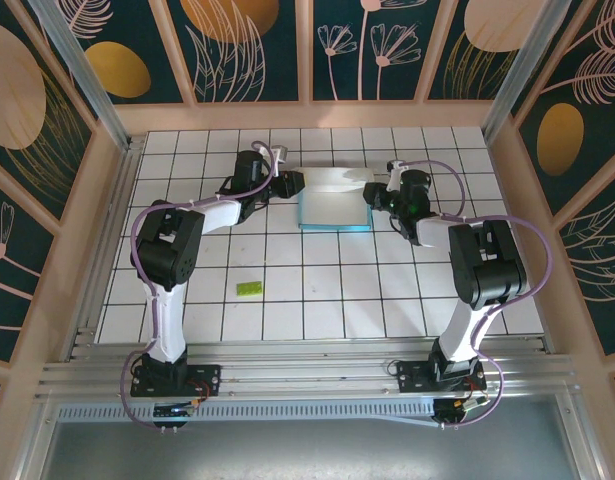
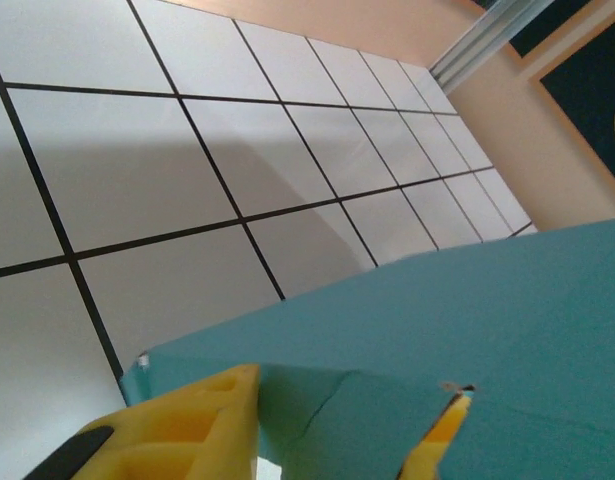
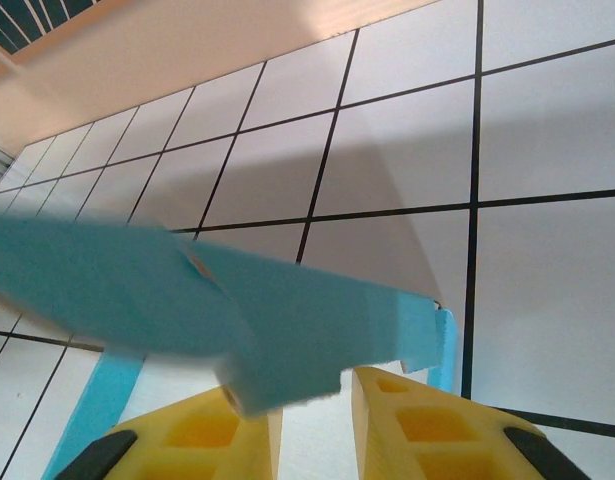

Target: Fold the paper box

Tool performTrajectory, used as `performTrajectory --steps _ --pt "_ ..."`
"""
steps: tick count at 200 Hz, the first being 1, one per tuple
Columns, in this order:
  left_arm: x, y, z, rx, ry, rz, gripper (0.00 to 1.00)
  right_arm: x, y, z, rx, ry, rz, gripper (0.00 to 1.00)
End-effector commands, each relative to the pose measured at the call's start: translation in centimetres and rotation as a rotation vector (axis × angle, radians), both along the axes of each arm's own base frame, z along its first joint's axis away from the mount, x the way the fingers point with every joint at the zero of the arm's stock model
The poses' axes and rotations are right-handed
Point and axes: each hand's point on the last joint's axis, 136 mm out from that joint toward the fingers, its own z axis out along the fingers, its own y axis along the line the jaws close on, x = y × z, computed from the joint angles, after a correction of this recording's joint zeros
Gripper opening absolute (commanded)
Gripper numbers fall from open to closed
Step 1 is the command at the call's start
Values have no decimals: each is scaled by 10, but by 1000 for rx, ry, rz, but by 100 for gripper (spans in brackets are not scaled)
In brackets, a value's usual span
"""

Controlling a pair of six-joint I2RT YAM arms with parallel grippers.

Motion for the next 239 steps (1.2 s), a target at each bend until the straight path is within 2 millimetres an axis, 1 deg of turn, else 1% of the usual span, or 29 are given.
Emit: performTrajectory --steps 1,30,52,65,100,115,143,154,172,181,206,217,239 --pt "-8 -9 -3 -68 80 -24 29 0 10 2 -2 -14 27 26" --pt "-9 -10 -8 -61 87 -29 29 0 13 1 -1 -11 35 26" --pt "-8 -4 -14 11 70 -22 29 -2 11 1 -11 -5 31 26" --pt "-5 -1 -15 63 53 -19 30 -6 11 5 -18 -4 36 27" --pt "4 9 -7 175 5 9 30 -30 3 17 -32 -24 30 43" --pt "6 10 -2 192 -12 13 30 -37 -4 21 -48 -31 17 52" --pt "9 7 5 182 -26 6 33 -32 -22 23 -109 -31 -20 61" --pt "10 6 7 177 -31 0 36 -29 -27 22 -128 -32 -22 64" --pt "11 2 7 170 -47 -21 41 -24 -26 23 -140 -31 20 68" --pt "11 0 7 167 -53 -35 43 -21 -24 22 -148 -25 34 69" --pt "13 -6 5 173 -73 -69 44 -15 -18 20 -145 -31 71 69" --pt "15 -7 1 182 -72 -80 43 -13 -16 21 -141 -43 77 65" --pt "16 -12 -1 170 -61 -101 40 -9 -15 21 -127 -48 76 52"
